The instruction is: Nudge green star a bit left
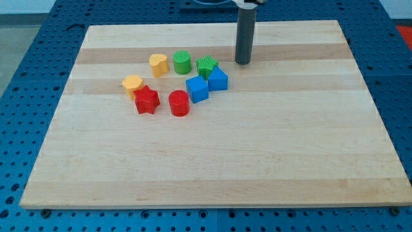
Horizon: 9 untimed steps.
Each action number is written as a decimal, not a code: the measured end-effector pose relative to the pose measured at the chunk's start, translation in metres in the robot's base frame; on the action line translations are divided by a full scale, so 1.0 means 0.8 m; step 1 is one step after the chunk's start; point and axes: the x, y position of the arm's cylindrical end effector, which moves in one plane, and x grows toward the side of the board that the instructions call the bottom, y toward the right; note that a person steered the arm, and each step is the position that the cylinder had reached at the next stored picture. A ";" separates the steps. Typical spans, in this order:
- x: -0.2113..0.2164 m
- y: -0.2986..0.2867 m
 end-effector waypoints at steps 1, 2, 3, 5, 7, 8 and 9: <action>0.005 -0.002; 0.005 -0.003; 0.005 -0.005; 0.005 -0.024; 0.005 -0.053; 0.005 -0.073; 0.005 -0.088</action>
